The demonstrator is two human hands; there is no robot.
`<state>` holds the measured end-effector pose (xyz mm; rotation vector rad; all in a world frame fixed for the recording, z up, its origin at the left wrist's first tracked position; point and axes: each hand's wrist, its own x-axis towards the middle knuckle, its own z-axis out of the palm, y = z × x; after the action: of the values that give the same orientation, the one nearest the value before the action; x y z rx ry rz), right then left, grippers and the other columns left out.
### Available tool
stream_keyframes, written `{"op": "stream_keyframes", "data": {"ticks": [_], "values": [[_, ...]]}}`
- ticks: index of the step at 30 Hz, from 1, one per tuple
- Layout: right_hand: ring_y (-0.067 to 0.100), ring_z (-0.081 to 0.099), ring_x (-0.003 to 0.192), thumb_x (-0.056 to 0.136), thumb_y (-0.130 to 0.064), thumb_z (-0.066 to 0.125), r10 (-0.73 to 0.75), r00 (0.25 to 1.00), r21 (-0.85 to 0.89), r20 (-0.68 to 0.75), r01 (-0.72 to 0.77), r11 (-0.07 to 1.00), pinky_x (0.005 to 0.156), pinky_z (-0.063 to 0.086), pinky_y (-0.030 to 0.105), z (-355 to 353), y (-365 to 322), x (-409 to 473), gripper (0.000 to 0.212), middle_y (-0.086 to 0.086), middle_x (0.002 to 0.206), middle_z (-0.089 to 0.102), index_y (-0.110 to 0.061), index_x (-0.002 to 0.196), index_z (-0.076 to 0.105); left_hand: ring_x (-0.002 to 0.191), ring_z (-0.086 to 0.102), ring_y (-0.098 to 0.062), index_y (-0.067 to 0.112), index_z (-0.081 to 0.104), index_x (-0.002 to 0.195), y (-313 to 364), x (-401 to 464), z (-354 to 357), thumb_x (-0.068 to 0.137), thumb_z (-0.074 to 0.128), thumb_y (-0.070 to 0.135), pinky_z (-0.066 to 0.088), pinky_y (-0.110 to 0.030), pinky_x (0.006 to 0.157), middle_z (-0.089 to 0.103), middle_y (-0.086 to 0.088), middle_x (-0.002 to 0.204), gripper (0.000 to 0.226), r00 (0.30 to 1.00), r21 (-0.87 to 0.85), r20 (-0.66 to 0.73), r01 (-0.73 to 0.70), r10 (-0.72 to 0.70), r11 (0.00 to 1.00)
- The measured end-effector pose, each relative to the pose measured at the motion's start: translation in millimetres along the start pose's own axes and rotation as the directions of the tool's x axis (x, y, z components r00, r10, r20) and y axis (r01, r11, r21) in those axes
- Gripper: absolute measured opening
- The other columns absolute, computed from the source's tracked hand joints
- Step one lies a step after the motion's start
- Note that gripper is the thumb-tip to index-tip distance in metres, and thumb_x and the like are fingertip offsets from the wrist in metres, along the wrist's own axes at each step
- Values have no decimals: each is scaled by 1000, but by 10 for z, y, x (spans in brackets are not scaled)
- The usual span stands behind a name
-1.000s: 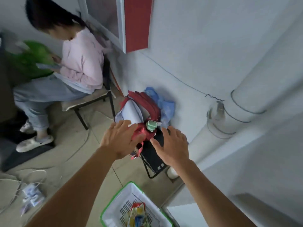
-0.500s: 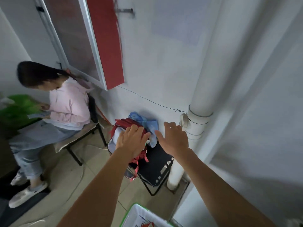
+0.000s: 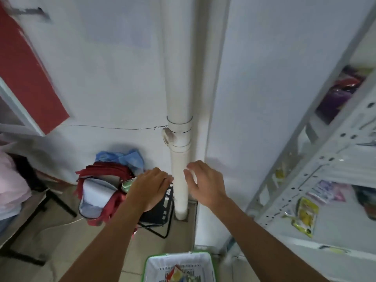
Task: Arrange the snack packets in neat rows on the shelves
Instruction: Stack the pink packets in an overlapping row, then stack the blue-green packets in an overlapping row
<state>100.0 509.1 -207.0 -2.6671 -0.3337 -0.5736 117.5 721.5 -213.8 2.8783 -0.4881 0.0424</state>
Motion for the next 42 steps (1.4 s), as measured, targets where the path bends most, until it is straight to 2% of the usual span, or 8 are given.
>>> {"op": "stream_keyframes", "data": {"ticks": [5, 12, 18, 21, 28, 32, 36, 42], "values": [[18, 67, 74, 97, -38, 56, 17, 984, -49, -178, -26, 998, 50, 50, 29, -461, 523, -592, 26, -7, 89, 73, -21, 91, 75, 80, 66, -16, 24, 71, 99, 811, 163, 256, 105, 23, 66, 55, -36, 63, 64, 9, 93, 65, 924, -88, -128, -372, 360, 924], [27, 68, 81, 94, -43, 52, 368, 919, -243, -144, -393, 887, 55, 54, 36, -1392, 1453, -1880, 33, -1, 88, 72, -20, 92, 74, 66, 67, -19, 20, 75, 89, 2619, 151, 634, 102, 50, 43, 52, -32, 49, 68, 6, 85, 36, 676, -68, -229, -729, 701, 681], [33, 53, 129, 86, -64, 13, 720, 694, -422, 22, -646, 636, 106, 43, 46, -2135, 1966, -2919, 83, 6, 140, 62, -19, 137, 60, 92, 70, -24, 17, 72, 112, 4107, -164, 952, 102, 45, 44, 61, -40, 64, 69, -2, 113, 39, 521, -59, -121, -854, 845, 518], [33, 38, 145, 90, -66, 10, 804, 593, -467, 47, -698, 543, 119, 29, 49, -2341, 2097, -3242, 84, 7, 158, 45, -20, 151, 46, 114, 66, -26, 20, 68, 127, 4530, -276, 1067, 99, 37, 50, 59, -41, 83, 66, -4, 129, 51, 518, -5, -26, -855, 855, 518], [33, 19, 156, 107, -60, 22, 892, 452, -481, 5, -781, 398, 127, 14, 49, -2597, 2476, -3715, 67, 8, 170, 23, -22, 162, 26, 122, 62, -31, 19, 62, 140, 4969, -164, 1398, 100, 25, 53, 50, -47, 101, 64, -7, 139, 64, 582, 15, 118, -811, 805, 584], [32, 6, 160, 104, -65, 9, 914, 406, -439, -18, -824, 358, 129, 6, 50, -2559, 2648, -3974, 73, 6, 174, 9, -26, 166, 12, 155, 30, -29, 26, 29, 164, 5252, -216, 1709, 110, 27, 52, 23, -50, 126, 28, -5, 171, 60, 623, -29, 190, -769, 759, 638], [32, -2, 161, 89, -71, -15, 934, 356, -440, -8, -840, 317, 130, 1, 52, -2523, 2785, -4275, 89, 4, 175, -1, -30, 166, 0, 160, 17, -28, 28, 18, 167, 5591, -441, 1938, 110, 23, 54, 14, -49, 130, 14, -4, 175, 62, 601, -91, 223, -771, 768, 630], [31, -9, 161, 100, -71, 0, 943, 331, -382, 25, -869, 315, 129, -2, 51, -2656, 3382, -4715, 76, 3, 174, -12, -33, 165, -12, 161, 14, -28, 29, 12, 167, 6270, -345, 2160, 110, 19, 55, 13, -48, 130, 10, -5, 176, 63, 644, -75, 275, -726, 714, 684]]}}
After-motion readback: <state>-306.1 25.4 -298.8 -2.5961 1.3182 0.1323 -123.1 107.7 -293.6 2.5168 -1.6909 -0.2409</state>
